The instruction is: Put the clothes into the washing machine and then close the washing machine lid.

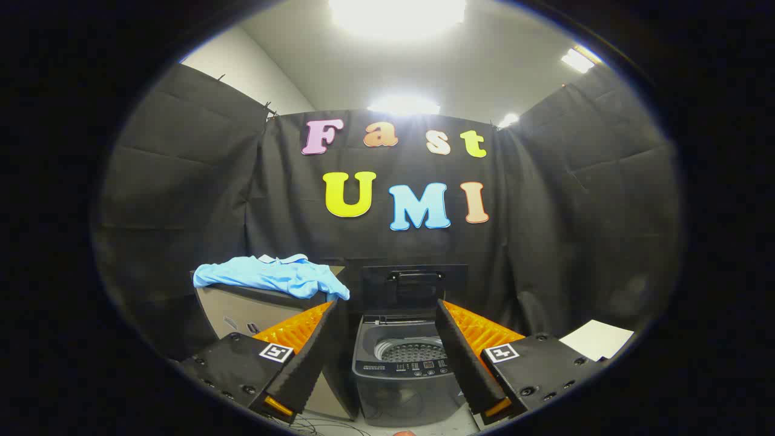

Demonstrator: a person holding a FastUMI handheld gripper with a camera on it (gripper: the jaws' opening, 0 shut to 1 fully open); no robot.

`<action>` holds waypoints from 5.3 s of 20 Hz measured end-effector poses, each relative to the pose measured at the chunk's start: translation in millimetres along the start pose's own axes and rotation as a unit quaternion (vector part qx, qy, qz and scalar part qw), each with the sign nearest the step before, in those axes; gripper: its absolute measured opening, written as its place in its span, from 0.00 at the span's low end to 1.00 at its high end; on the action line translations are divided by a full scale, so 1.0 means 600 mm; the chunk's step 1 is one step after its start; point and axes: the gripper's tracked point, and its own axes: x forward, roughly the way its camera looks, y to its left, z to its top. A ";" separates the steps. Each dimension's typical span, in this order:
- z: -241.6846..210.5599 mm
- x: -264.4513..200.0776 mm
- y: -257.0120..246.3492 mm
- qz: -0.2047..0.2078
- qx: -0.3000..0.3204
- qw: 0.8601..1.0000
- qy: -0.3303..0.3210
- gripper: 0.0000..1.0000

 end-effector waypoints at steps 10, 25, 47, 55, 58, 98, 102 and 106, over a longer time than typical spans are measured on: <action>-0.025 -0.010 0.006 0.000 0.003 1.000 0.010 0.99; -0.026 -0.024 0.010 -0.002 0.007 1.000 0.016 0.99; 0.080 0.173 0.150 0.108 0.013 0.994 0.014 0.99; 0.084 0.274 0.221 0.133 0.014 0.990 0.040 0.99; 0.091 0.310 0.260 0.154 0.016 0.987 0.052 0.99; -0.105 0.540 0.565 0.288 -0.083 0.898 0.324 0.97; -0.103 0.541 0.573 0.300 -0.087 0.894 0.323 0.91; -0.101 0.535 0.577 0.304 -0.087 0.895 0.314 0.59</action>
